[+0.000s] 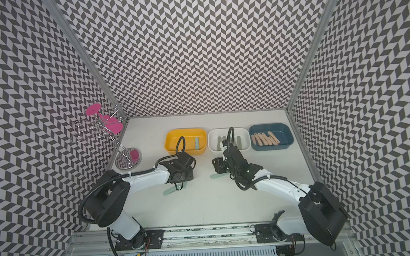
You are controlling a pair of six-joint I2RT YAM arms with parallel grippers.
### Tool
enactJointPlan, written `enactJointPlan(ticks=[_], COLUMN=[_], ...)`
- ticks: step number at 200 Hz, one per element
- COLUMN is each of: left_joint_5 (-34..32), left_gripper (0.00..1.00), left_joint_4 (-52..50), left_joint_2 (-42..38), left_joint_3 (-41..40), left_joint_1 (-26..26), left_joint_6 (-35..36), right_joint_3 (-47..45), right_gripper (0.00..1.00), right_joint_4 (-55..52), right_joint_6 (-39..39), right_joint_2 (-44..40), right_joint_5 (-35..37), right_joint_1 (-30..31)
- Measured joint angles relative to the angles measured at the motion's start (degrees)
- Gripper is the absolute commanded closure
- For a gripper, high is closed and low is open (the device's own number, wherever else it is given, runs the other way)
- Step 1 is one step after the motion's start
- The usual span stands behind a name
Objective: Place the fruit knives into the storage box by color
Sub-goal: Pick up the fruit knife from the center of the board.
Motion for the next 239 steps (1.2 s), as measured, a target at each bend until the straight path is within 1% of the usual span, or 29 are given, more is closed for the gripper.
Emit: enactJointPlan(ticks=[32,57,106,142,167,228,239], left_joint_5=[-1.46,-2.95,-5.84,-6.93,-6.93,-5.99,-5.40], left_gripper=[0.59,0.54,0.55,0.61,0.70,0.77,0.80], left_joint_4=[-0.04,-0.74,-2.93,-2.43,-1.09,-0.13,-0.22], left_joint_2=[1.75,1.84,1.99,2.82,3.21,3.17,2.93], left_joint_3=[1.68,1.73,1.70,2.21,2.27,2.36,2.36], left_joint_1=[-2.10,-2.91,-4.13,-4.52,-4.74,-4.70,-4.61], left_joint_6=[0.39,1.46,4.87,6.91,7.63,8.07,8.02], right_joint_3=[-0.24,-0.24,-0.24,-0.22,-0.22,-0.22,-0.22], right_gripper=[0.48,0.48,0.49,0.48,0.48,0.48,0.48], right_joint_4=[0.07,0.07,0.09,0.07,0.04,0.00,-0.02], right_joint_6=[0.00,0.00,0.02,0.13,0.17,0.20,0.20], right_joint_2=[0.00,0.00,0.04,0.83,1.25,1.25,1.25], right_joint_5=[0.59,0.57,0.57,0.55,0.55,0.46,0.46], right_joint_1=[-0.15,-0.15,-0.17,-0.17,-0.17,-0.17,-0.17])
